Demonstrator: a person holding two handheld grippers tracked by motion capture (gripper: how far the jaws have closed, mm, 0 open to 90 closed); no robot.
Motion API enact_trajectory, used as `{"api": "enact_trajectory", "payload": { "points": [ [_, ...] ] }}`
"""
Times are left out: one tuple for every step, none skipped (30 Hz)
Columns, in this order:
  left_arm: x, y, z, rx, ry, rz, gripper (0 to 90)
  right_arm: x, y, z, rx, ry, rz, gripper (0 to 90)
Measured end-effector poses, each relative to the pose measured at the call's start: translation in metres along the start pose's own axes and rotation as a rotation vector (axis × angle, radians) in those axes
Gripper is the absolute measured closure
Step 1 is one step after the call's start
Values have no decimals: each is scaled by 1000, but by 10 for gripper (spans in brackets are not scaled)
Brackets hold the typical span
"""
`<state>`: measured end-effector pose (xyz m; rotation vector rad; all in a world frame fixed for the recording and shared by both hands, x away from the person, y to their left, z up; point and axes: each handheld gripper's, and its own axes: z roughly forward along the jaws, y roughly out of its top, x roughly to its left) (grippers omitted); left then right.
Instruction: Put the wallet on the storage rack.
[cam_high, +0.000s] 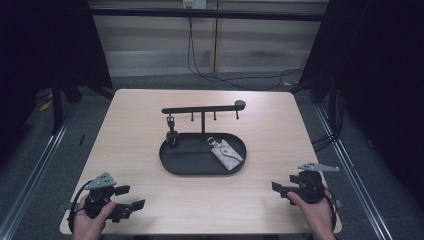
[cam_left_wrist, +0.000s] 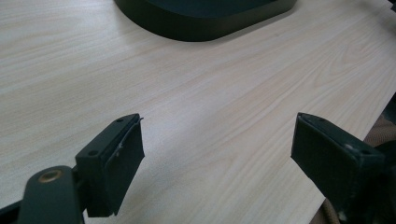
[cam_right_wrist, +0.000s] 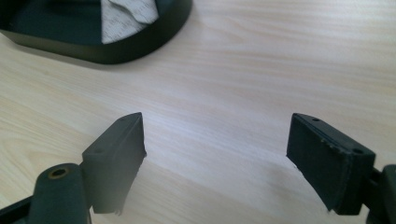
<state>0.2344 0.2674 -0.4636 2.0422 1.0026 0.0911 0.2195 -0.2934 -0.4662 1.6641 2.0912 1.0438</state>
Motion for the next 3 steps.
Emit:
{"api": "enact_trajectory", "payload": {
  "points": [
    [0, 0, 0, 2, -3, 2, 168, -2, -2, 1, 8, -14, 0, 195],
    [0, 0, 0, 2, -3, 2, 168, -2, -2, 1, 8, -14, 0, 195],
    [0, 0, 0, 0, -3, -1, 168, -3, -4, 1, 16, -28, 2, 195]
  ]
}}
